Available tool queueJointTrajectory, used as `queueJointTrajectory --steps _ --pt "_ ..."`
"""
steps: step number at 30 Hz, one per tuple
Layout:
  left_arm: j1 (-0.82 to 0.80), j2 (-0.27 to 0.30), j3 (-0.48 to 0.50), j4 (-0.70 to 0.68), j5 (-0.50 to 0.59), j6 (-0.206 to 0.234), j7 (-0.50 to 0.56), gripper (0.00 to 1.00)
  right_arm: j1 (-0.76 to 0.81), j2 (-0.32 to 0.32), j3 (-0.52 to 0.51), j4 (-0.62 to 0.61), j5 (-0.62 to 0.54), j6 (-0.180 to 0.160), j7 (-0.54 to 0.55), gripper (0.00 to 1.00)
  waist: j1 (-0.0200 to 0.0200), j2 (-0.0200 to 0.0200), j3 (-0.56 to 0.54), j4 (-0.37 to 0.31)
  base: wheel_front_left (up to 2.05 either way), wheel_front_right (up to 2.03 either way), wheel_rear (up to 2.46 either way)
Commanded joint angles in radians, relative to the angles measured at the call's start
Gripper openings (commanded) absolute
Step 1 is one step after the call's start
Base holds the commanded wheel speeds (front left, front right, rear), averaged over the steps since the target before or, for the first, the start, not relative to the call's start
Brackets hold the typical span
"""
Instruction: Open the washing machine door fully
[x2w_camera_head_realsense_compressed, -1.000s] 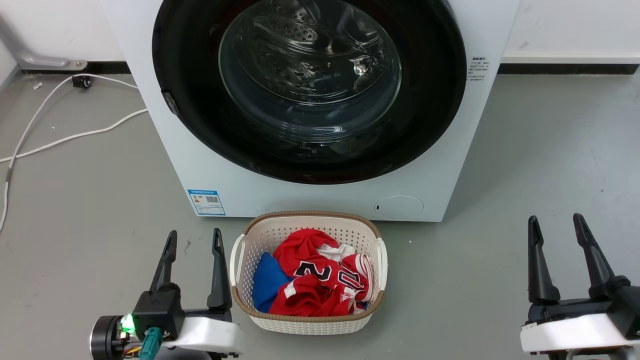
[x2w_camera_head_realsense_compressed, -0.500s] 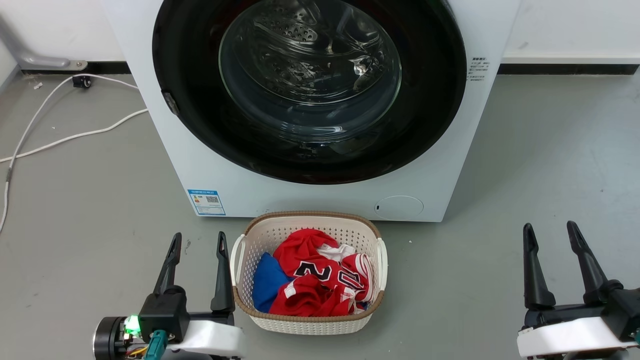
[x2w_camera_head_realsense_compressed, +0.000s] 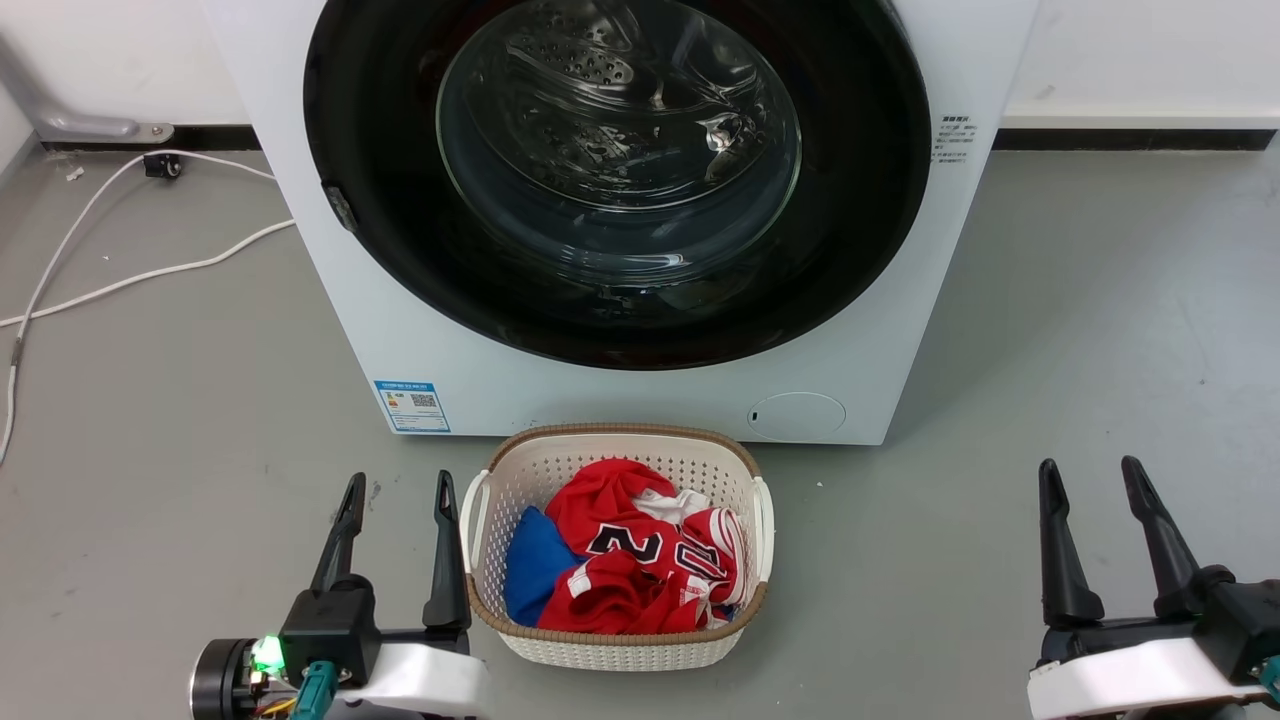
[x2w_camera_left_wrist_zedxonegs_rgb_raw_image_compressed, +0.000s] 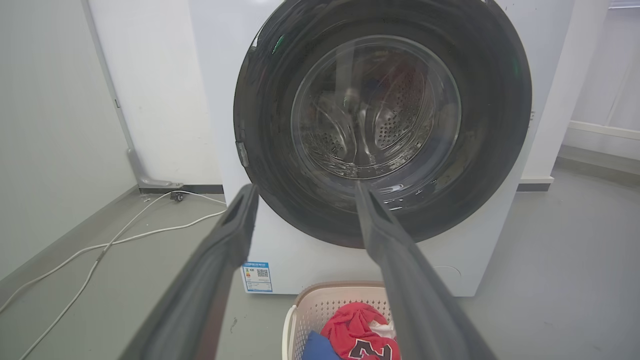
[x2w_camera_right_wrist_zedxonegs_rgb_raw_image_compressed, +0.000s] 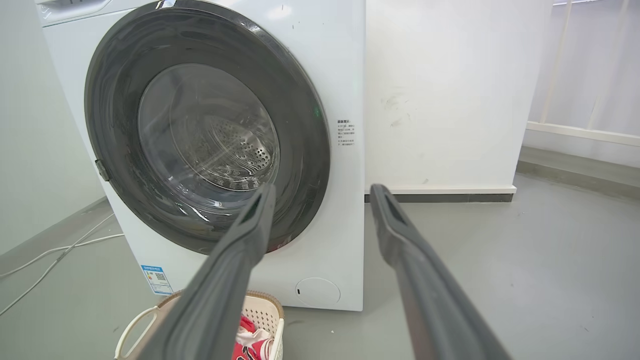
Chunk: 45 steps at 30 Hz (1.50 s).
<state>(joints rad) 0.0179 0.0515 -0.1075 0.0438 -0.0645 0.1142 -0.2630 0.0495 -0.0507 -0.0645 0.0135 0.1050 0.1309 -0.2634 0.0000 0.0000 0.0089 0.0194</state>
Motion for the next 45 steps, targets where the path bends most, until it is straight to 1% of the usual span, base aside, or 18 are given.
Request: queueJointTrajectory --steps 1,3,4,8,9,10,12,15,17,20,24,26,30,33,35,41,45 --pt "0.008 -0.002 0.0 0.002 0.001 -0.001 -0.003 1.0 0.008 0.001 0.001 0.003 0.006 0.0 -0.002 0.77 0.0 0.0 0.0 0.0 0.0 0.0 0.0" --pt "0.009 -0.002 0.0 0.004 0.0 0.0 -0.003 1.0 0.008 0.001 0.0 0.005 0.008 0.0 -0.002 0.02 0.0 0.0 -0.001 0.0 0.0 0.0 0.0" --pt "0.009 -0.002 0.0 0.005 0.0 0.0 -0.003 1.0 0.007 0.001 0.001 0.005 0.009 0.0 -0.002 0.0 0.0 0.0 -0.001 0.0 0.0 0.0 0.0" --pt "0.011 -0.002 0.001 0.008 -0.001 0.002 -0.003 1.0 0.007 0.001 0.006 0.006 0.023 0.0 -0.002 0.0 0.0 0.0 -0.002 -0.001 0.0 0.0 0.0" --pt "0.011 -0.002 0.001 0.009 0.0 0.002 -0.003 1.0 0.006 0.001 0.006 0.004 0.045 0.0 -0.002 0.0 0.0 0.0 -0.002 -0.001 0.0 0.0 0.0" --pt "0.011 -0.002 0.001 0.009 -0.001 0.003 -0.003 1.0 0.005 0.001 0.005 0.006 0.094 0.0 -0.002 0.0 0.0 0.0 -0.003 -0.001 0.0 0.0 0.0" --pt "0.011 -0.002 0.002 0.01 -0.001 0.003 -0.003 1.0 0.001 0.001 0.014 0.016 0.231 0.0 -0.002 0.0 0.0 0.0 -0.004 -0.002 0.0 0.0 0.0" --pt "0.012 -0.002 0.0 0.011 -0.002 0.003 -0.003 1.0 -0.012 0.001 0.017 0.028 0.491 0.0 -0.002 0.0 0.0 0.0 -0.005 -0.003 0.0 0.0 0.0" --pt "0.014 -0.002 0.0 0.012 0.0 0.003 -0.003 1.0 -0.015 0.001 0.029 0.042 0.688 0.0 -0.002 0.0 0.0 0.0 -0.007 -0.003 0.0 0.0 0.0" --pt "0.014 -0.002 -0.002 0.013 0.001 0.004 -0.003 1.0 -0.02 0.001 0.06 0.053 0.942 0.0 -0.002 0.0 0.0 0.0 -0.007 -0.002 0.0 0.0 0.0" --pt "0.012 -0.002 -0.002 0.013 0.0 0.007 -0.003 1.0 -0.018 0.0 0.061 0.038 1.181 0.0 -0.002 0.0 0.0 0.0 -0.006 0.0 0.0 0.0 0.0" --pt "0.012 -0.002 -0.001 0.013 -0.001 0.007 -0.003 1.0 -0.015 0.001 0.064 0.028 1.28 0.0 -0.002 0.0 0.0 0.0 -0.005 0.0 0.0 0.0 0.0" --pt "0.015 -0.002 0.002 0.015 -0.003 0.008 -0.003 1.0 -0.001 0.001 0.103 -0.014 1.497 0.0 0.005 0.0 0.0 0.0 -0.005 -0.002 0.0 0.0 0.0" --pt "0.015 -0.002 0.003 0.014 -0.001 0.009 -0.003 1.0 0.014 0.0 0.091 -0.046 1.601 0.0 0.056 0.0 0.0 0.0 -0.003 -0.004 0.0 0.0 0.0" --pt "0.014 -0.002 0.003 0.013 0.0 0.011 -0.003 1.0 0.022 0.0 0.077 -0.056 1.64 0.0 0.103 0.0 0.0 0.0 -0.003 -0.004 0.0 0.0 0.0" --pt "0.016 -0.002 0.003 0.011 0.003 0.009 -0.003 1.0 0.043 0.001 0.062 -0.078 1.631 0.0 0.244 0.0 0.0 0.0 -0.003 -0.005 0.0 0.0 0.0" --pt "0.016 -0.002 0.003 0.012 0.005 0.009 -0.003 1.0 0.056 0.001 0.052 -0.085 1.621 0.0 0.282 0.0 0.0 0.0 -0.002 -0.005 0.0 0.0 0.0"
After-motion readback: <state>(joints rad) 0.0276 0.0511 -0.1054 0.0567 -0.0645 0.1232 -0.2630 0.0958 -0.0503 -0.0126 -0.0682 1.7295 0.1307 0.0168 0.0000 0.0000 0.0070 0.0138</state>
